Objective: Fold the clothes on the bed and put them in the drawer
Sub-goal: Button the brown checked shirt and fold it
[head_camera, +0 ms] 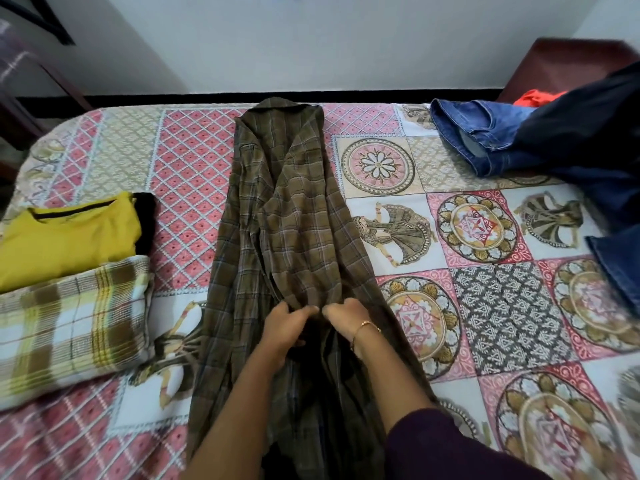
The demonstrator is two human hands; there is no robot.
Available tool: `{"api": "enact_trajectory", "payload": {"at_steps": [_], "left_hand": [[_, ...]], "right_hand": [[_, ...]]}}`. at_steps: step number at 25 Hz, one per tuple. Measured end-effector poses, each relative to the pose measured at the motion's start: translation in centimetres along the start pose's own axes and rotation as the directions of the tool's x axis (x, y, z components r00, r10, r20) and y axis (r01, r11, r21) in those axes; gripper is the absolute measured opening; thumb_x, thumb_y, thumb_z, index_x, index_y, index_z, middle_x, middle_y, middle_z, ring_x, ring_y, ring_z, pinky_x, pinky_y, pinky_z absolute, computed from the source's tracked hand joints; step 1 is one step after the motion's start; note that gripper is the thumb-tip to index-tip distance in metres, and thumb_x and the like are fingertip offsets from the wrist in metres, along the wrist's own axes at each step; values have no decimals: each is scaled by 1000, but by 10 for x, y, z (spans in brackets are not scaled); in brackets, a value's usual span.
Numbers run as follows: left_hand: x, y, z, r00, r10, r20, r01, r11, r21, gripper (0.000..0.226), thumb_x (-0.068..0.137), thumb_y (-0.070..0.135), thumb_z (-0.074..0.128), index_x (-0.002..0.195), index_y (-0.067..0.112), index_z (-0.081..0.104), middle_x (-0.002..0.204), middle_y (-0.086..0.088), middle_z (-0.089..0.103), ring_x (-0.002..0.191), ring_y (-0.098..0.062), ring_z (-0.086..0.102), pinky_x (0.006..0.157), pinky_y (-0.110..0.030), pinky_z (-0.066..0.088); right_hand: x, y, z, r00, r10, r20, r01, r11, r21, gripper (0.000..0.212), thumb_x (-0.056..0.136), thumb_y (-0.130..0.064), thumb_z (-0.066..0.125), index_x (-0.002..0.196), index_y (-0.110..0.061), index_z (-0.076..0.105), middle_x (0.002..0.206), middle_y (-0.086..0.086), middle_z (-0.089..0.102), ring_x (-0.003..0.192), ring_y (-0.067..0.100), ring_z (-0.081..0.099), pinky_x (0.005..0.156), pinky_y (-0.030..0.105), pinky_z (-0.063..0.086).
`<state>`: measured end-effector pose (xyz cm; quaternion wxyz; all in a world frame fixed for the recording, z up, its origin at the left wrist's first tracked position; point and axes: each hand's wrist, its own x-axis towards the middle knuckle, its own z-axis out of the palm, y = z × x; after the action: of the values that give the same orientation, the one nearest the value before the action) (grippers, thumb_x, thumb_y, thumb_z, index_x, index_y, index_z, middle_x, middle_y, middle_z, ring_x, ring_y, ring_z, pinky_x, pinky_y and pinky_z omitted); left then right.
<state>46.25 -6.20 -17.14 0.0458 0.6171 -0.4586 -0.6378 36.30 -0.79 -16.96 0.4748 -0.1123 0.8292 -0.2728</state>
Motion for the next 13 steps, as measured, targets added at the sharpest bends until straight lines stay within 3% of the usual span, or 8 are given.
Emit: {"api": "enact_trajectory", "payload": {"at_steps": [2, 4, 6, 8, 9, 11, 13], "left_hand": [[-8, -11, 4, 1000, 12, -13, -13, 999, -32, 6, 93, 19, 56, 92, 14, 57, 105, -8, 62, 92, -22, 59, 67, -33, 53], [-13, -19, 5, 995, 34, -93, -40, 997, -61, 15, 98, 20, 49, 87, 10, 55, 100, -12, 59, 91, -24, 58, 77, -39, 53], [-20, -21, 4, 996, 38, -86, -57, 971, -232, 21, 100, 24, 42, 92, 9, 55, 88, -10, 57, 81, -21, 57, 73, -38, 53], [-32, -21, 3, 999, 41, 8, -34, 900, -434, 24, 101, 26, 40, 91, 9, 54, 77, -7, 54, 75, -20, 58, 70, -38, 55], [-38, -25, 4, 999, 38, 22, -24, 893, -450, 25, 101, 26, 40, 92, 8, 54, 74, -6, 53, 72, -20, 59, 68, -37, 55], [-48, -40, 13, 999, 13, -30, -22, 944, -328, 23, 101, 22, 39, 95, 6, 54, 71, -8, 55, 63, -21, 60, 57, -31, 53], [-57, -60, 23, 994, 54, -94, -54, 999, -4, 18, 100, 16, 41, 101, 6, 56, 73, -8, 61, 57, -20, 63, 49, -28, 50]], "right_hand": [[-6, 5, -2, 1000, 0, 23, 4, 984, -176, 38, 88, -18, 49, 120, 3, 56, 126, 19, 56, 116, 33, 52, 83, 29, 41], [-8, 13, -5, 998, -22, -62, 7, 976, -220, 36, 91, -15, 45, 118, 6, 57, 125, 21, 57, 117, 34, 52, 88, 32, 41], [-4, 20, -10, 993, -8, -118, 2, 999, -48, 29, 91, -7, 43, 106, 8, 62, 106, 20, 62, 102, 28, 57, 79, 32, 42], [-5, 28, -19, 992, -15, -126, 30, 993, 117, 26, 93, -3, 39, 79, 1, 61, 82, 12, 55, 84, 20, 53, 69, 27, 40], [-9, 32, -22, 989, -31, -147, 48, 993, 112, 27, 95, -6, 39, 78, -2, 60, 83, 13, 56, 87, 22, 54, 72, 27, 39], [-20, 43, -31, 983, -123, -136, 131, 990, 53, 30, 98, -23, 44, 102, 1, 61, 108, 18, 61, 106, 28, 55, 82, 29, 39], [-43, 53, -39, 986, -144, 82, 143, 989, 25, 48, 93, -42, 51, 125, -6, 52, 123, 6, 54, 117, 23, 49, 87, 25, 35]]}}
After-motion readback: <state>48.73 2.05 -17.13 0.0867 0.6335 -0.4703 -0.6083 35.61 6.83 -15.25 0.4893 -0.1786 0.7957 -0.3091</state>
